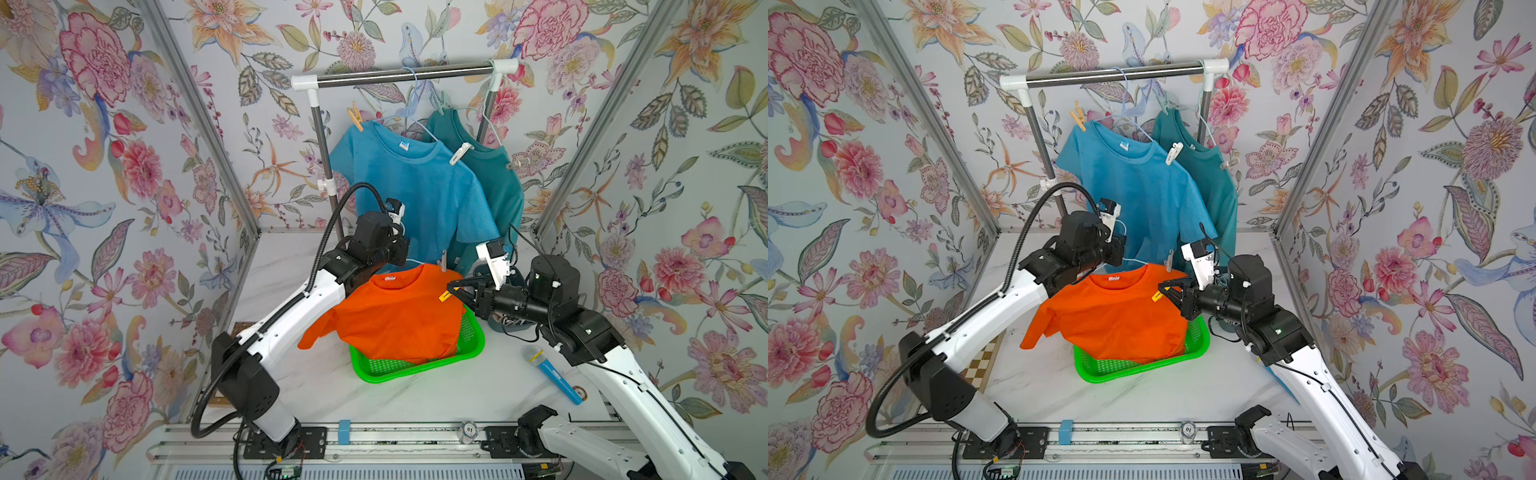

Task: Use clothespins to secure the t-shirt on both sides of the hanger
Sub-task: Pick up the hanger from the basket, then clamp the T-shirt on the hanger.

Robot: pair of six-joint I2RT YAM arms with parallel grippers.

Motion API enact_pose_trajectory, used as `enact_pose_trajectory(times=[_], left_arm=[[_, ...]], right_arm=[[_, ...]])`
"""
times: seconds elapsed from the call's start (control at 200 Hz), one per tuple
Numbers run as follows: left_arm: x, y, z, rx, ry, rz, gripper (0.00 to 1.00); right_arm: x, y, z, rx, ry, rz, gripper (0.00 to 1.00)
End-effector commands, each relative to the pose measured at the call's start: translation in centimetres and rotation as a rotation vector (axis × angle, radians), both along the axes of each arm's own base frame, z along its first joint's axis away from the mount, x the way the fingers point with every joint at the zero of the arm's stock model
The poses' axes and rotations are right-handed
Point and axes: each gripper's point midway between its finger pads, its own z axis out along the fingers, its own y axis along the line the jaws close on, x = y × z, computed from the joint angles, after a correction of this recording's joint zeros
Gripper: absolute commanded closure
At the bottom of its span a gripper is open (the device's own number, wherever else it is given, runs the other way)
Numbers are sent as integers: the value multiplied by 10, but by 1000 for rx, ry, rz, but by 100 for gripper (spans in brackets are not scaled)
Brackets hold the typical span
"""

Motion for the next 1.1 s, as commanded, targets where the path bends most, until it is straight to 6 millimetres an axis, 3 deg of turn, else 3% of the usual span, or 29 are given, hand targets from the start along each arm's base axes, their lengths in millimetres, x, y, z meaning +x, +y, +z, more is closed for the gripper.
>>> enact_pose_trajectory(times=[0.0, 0.11, 0.305, 0.32, 0.35, 0.561, 0.641, 0.661, 0.741, 0.926, 1.096], left_arm=[[-18, 35, 56, -27, -85, 220, 100], [-30, 43, 83, -51, -100, 322, 100], [-36, 49, 103, -170, -100, 420, 100], [-30, 42, 93, -152, -91, 427, 100], [-30, 40, 93, -159, -93, 436, 100], [-38, 15, 100, -311, -74, 358, 100], [-38, 6, 100, -364, -54, 332, 100], [-45, 15, 114, -401, -72, 326, 100], [-47, 24, 124, -437, -101, 358, 100], [-43, 25, 120, -503, -100, 391, 100], [-41, 30, 128, -518, -147, 467, 100]], right_arm=[[4, 5, 15, -38, -79, -98, 96], [-8, 25, 30, 6, -129, -140, 95], [-30, 53, 50, 109, -198, -233, 96], [-32, 54, 52, 118, -204, -239, 96], [-34, 55, 56, 134, -214, -252, 96], [-38, 50, 84, 290, -258, -313, 95], [-32, 52, 83, 269, -247, -343, 94], [-30, 53, 81, 254, -245, -354, 95], [-26, 56, 82, 240, -248, -389, 95], [-26, 75, 83, 219, -302, -460, 96], [-33, 92, 88, 170, -385, -547, 95]])
